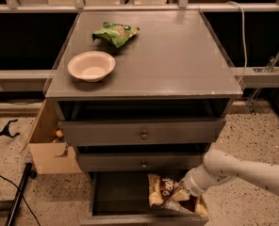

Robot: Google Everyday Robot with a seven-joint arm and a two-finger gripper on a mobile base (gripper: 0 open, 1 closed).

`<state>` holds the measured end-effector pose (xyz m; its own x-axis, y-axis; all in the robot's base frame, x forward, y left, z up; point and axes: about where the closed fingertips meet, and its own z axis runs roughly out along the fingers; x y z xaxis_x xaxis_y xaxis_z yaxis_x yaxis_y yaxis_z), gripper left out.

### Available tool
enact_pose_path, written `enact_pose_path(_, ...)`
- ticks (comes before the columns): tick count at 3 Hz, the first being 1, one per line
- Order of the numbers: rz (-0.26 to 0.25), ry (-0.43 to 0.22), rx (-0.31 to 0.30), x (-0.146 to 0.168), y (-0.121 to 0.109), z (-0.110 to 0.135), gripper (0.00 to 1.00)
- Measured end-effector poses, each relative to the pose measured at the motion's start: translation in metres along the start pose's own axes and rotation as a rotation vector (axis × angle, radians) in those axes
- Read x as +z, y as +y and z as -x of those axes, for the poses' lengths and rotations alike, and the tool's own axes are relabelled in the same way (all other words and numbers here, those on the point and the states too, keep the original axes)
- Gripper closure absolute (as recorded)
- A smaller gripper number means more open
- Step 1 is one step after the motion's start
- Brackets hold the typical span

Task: Pick brown chip bag from bottom drawer and place on counter

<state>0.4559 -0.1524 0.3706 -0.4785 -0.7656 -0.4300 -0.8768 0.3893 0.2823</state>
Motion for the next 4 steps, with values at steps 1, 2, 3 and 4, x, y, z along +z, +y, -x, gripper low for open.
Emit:
enact_pose_path(1, -0.018, -0.051, -0.034, -0.04, 0.013, 0.013, 1.0)
enact_pose_path(2, -0.067, -0.113, -0.087, -0.082, 0.018, 0.037, 1.0)
enact_pose_path(3, -0.066, -0.113, -0.087, -0.082, 0.018, 0.037, 1.0)
enact_pose_path(4, -0.037, -0.112, -0.093, -0.096, 0.029, 0.045, 1.0)
